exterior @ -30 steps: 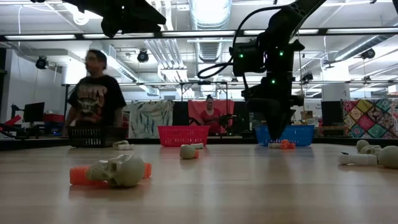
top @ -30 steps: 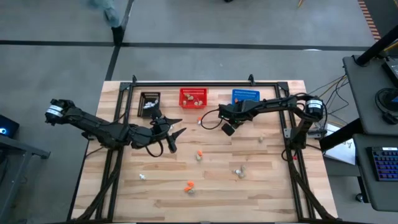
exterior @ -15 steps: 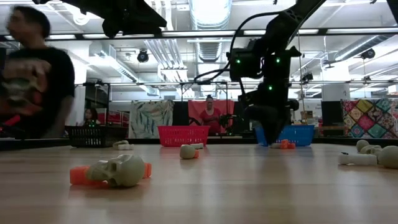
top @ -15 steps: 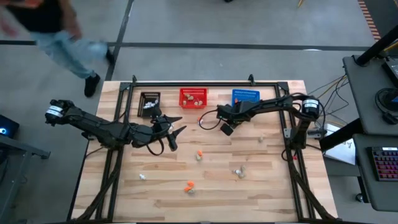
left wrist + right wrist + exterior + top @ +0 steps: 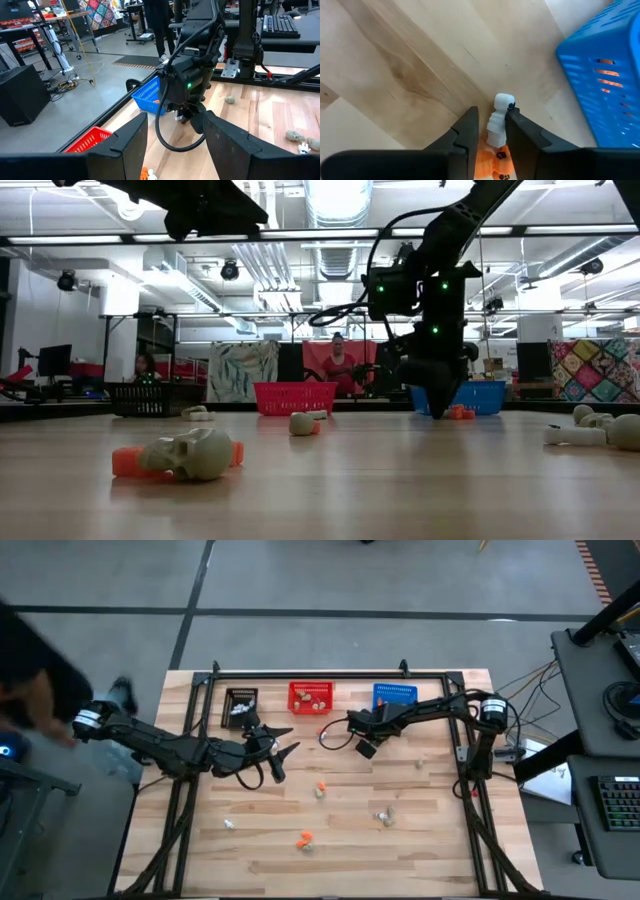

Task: Sort Halloween decoration
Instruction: Put the white skeleton toy into the black bin

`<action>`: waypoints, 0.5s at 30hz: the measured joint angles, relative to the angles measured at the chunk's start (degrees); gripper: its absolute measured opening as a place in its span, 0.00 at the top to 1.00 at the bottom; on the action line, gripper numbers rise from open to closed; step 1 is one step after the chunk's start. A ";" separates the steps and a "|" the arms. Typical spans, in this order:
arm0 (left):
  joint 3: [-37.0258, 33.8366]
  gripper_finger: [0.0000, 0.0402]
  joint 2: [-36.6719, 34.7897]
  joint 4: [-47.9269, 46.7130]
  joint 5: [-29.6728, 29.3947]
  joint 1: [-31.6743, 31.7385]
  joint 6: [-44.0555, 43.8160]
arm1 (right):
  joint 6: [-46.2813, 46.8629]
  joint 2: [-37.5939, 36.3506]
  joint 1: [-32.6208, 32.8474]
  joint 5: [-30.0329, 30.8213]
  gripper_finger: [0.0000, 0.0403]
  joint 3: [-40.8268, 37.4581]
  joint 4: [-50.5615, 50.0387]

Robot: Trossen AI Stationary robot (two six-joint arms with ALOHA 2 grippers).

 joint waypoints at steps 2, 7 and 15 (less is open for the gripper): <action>0.00 0.56 0.00 0.00 0.02 -0.01 0.02 | -0.39 0.48 0.00 -0.06 0.83 0.02 0.04; 0.01 0.56 0.00 0.00 0.02 -0.01 0.00 | -0.56 -0.37 0.11 -0.20 0.94 -0.09 0.15; 0.00 0.56 0.00 0.00 0.13 -0.01 0.00 | -1.48 -6.25 0.48 -4.38 0.98 1.19 0.10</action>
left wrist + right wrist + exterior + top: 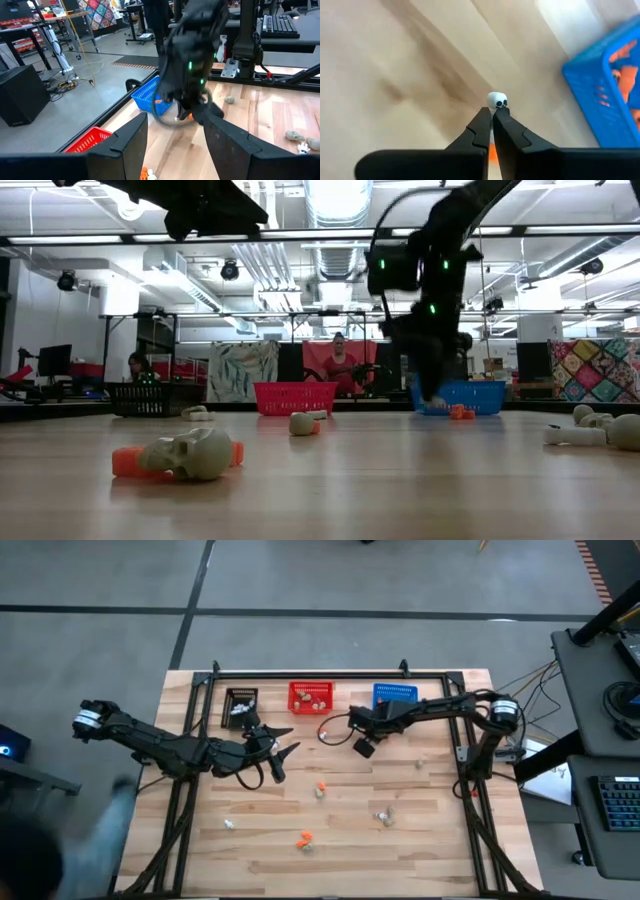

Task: Sort Halloween decoration
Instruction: Put the white skeleton toy into the black bin

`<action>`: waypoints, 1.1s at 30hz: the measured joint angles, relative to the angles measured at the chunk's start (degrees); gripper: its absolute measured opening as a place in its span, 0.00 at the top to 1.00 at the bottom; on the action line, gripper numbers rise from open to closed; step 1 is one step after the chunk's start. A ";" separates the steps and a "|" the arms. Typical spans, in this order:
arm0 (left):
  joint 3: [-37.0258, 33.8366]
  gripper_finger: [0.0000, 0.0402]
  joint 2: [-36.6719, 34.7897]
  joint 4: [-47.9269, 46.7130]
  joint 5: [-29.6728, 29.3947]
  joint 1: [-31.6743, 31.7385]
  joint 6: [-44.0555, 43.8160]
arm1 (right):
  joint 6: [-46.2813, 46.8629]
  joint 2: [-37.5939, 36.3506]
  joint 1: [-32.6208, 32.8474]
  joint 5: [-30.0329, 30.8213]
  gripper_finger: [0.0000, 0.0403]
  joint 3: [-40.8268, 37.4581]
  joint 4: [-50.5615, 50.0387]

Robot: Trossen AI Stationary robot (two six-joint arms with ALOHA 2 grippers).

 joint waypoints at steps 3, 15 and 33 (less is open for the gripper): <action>0.00 0.56 0.00 0.00 0.39 0.00 0.00 | -1.35 -2.16 0.34 -2.54 0.98 0.86 0.06; -4.70 0.56 0.02 6.46 16.98 0.04 0.72 | -7.92 -8.14 2.73 -27.78 0.98 -3.42 28.51; -20.01 0.56 13.30 45.14 19.04 1.50 3.20 | -4.79 -6.26 5.32 -41.16 0.98 -6.33 51.56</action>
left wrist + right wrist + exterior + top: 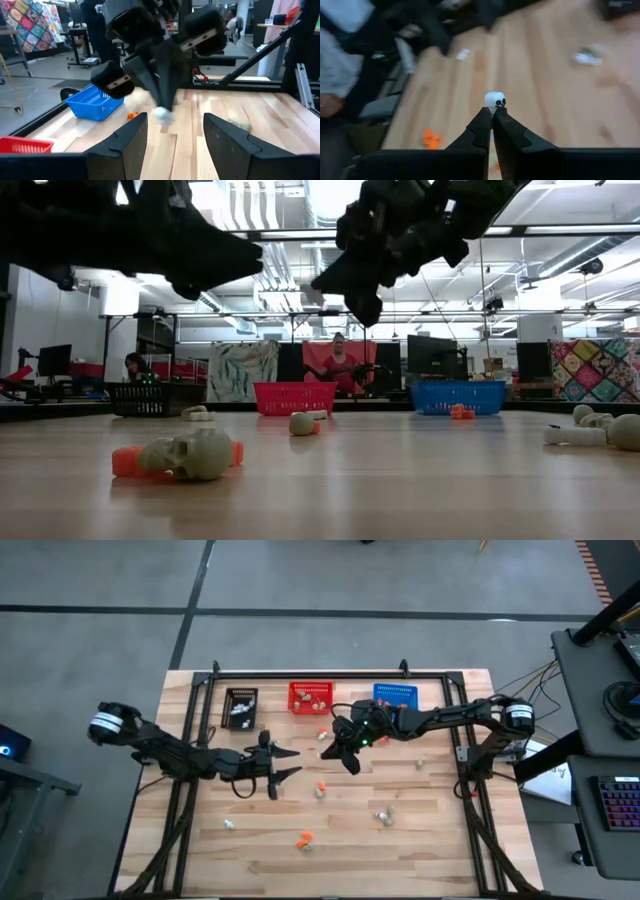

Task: Sort Halloween decoration
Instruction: Put the white skeleton toy into the black bin

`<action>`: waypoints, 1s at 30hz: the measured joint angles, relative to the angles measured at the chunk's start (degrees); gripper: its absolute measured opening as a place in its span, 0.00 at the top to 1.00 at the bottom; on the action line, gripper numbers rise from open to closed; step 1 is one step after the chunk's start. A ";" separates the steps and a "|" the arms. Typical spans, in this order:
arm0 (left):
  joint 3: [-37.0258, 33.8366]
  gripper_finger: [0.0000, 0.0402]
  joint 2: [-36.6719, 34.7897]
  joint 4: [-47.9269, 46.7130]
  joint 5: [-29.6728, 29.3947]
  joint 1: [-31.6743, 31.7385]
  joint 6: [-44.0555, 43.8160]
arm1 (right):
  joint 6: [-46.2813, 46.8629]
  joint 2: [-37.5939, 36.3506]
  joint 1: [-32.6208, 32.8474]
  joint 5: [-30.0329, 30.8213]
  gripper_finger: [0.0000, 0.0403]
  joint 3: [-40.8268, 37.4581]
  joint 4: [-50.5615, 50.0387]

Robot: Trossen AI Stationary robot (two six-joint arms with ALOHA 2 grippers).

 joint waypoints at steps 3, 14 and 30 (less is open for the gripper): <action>0.85 0.56 4.36 5.56 0.87 0.94 0.23 | 0.36 0.00 0.64 -3.55 0.98 0.00 3.06; 5.45 0.56 13.07 11.54 9.70 2.87 -0.42 | 0.16 -0.02 1.80 -6.89 0.98 0.13 3.85; 7.20 0.65 13.84 11.42 12.66 3.66 -0.60 | -1.17 -0.02 1.80 -8.32 0.98 0.13 4.79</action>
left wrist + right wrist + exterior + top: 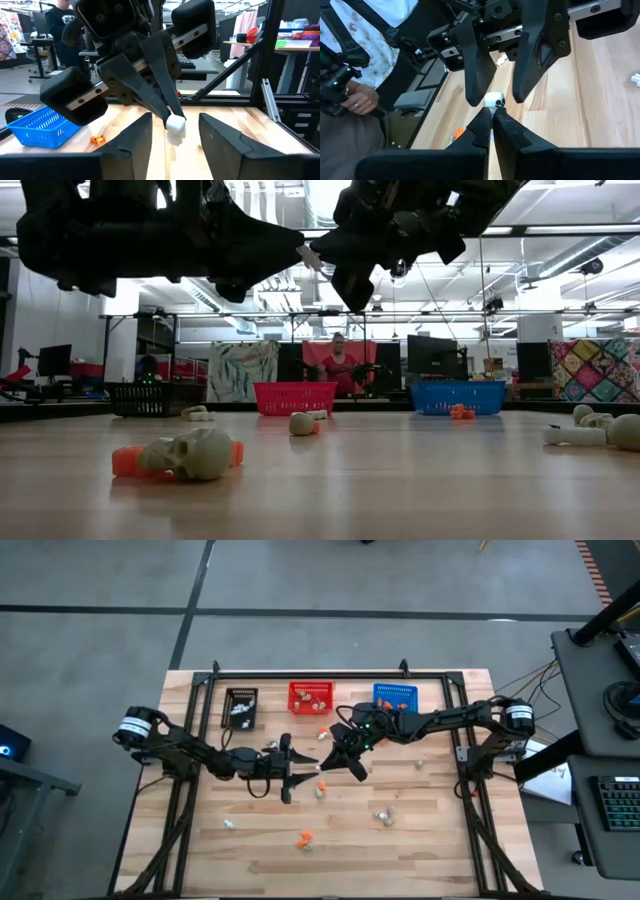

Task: Sort Halloween decoration
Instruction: Put the white skeleton toy into the black bin

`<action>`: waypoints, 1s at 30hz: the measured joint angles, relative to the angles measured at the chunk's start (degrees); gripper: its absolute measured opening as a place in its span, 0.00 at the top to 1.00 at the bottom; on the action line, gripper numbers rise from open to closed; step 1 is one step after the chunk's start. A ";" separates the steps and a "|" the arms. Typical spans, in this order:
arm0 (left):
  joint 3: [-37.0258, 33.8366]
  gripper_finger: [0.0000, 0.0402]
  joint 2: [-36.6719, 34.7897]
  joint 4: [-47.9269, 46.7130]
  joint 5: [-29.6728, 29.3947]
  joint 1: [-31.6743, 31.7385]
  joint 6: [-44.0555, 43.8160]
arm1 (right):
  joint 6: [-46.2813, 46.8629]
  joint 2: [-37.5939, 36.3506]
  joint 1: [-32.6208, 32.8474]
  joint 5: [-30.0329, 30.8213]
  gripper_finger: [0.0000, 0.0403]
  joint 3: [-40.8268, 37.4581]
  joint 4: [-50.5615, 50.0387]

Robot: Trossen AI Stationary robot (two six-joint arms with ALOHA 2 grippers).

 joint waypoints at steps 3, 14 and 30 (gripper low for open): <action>0.34 0.71 0.00 -0.14 0.00 0.08 0.15 | -0.02 0.00 0.00 0.01 0.98 0.00 0.01; 0.94 0.97 -0.02 -1.44 -0.14 0.38 0.38 | -1.22 0.00 0.02 0.22 0.97 0.00 0.11; 0.94 1.00 -8.33 -17.87 -4.89 0.68 -0.28 | 5.20 -0.99 -2.88 0.94 0.67 0.02 -0.12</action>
